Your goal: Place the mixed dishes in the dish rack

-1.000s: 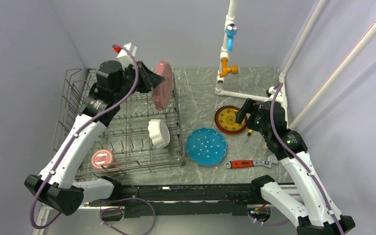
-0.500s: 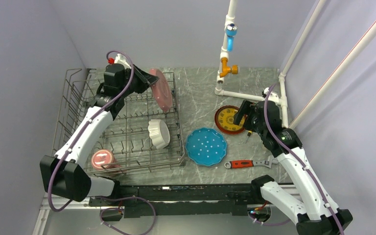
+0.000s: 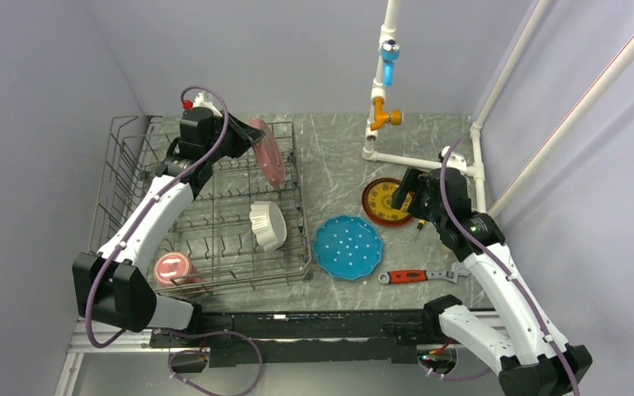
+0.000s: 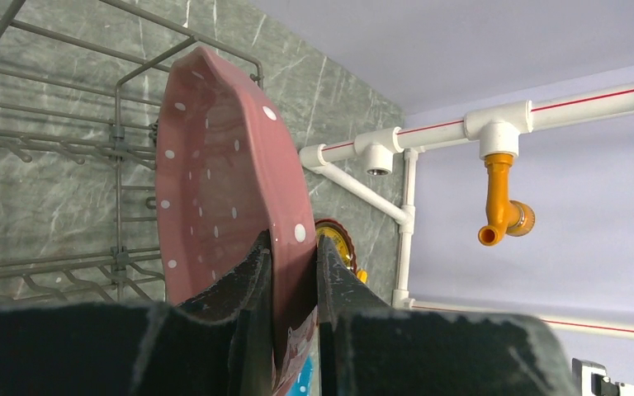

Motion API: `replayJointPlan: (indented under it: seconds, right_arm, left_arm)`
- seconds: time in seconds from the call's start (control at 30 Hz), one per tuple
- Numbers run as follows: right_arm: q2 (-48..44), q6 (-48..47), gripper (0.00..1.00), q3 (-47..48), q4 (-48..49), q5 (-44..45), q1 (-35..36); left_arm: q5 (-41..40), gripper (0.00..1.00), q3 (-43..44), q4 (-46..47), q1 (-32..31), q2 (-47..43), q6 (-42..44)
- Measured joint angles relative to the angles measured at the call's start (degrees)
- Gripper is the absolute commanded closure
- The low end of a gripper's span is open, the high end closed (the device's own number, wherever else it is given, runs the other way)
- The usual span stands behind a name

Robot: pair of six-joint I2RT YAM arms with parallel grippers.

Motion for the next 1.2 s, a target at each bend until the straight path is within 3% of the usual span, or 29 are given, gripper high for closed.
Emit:
replayJointPlan:
  seconds: [0.73,1.2]
  right_arm:
    - [2.84,-0.48,0.12,0.0,1.36,-0.9,0.0]
    - [4.0,-0.79,0.12,0.0,2.14,-1.51,0.0]
  left_arm:
    - [-0.44,1.0,-1.14,-0.28,-0.98,0.35,3.93]
    - [-6.62,1.0,-0.07,-3.23,-6.1,2.71,8.85]
